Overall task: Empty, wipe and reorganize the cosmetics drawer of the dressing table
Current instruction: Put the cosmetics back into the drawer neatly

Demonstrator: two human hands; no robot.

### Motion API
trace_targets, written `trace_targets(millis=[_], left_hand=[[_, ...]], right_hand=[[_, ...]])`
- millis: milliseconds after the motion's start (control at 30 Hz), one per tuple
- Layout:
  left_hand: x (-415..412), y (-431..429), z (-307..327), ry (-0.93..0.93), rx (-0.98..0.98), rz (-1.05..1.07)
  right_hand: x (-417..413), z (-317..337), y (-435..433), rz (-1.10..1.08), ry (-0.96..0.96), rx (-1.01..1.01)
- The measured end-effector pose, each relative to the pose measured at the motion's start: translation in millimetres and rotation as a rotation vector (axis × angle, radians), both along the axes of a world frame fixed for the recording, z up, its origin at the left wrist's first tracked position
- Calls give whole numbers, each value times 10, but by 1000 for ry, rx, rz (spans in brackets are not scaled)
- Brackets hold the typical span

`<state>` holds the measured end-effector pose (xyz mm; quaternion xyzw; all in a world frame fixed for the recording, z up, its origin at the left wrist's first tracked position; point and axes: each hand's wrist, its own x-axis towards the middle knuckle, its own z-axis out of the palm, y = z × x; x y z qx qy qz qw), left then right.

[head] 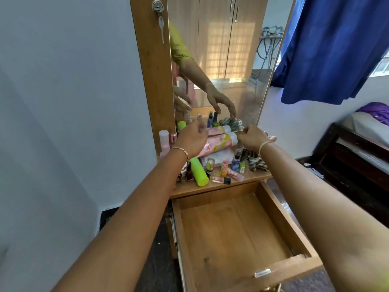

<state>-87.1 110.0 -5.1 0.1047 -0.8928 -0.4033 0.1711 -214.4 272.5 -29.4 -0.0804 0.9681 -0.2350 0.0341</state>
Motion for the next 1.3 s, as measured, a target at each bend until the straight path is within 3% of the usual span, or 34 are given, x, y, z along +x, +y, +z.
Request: trace_targets(millis=[200,367,533,700,900,1300], left_hand=[[-352,-129,-192,-316,-499,-205],[-495,-192,-284,-368,-664,-266],[-548,-202,-365,-325,-673,-238],[-505,-210,-392,-301,-659,-197],[-447,-145,-263,-197,-642,-123],[-196,46,132,4,-526,-86]], right_hand=[[-372,-146,-85,156,-141,-49],[-510,-230,-161,183,-221,-147],[-515,-252,-179,186,-272,-282],[-485,-225,-161,52,-292,-479],[-350,-42,-144,-2,-203,-696],[-35,478,273,-80,0,-779]])
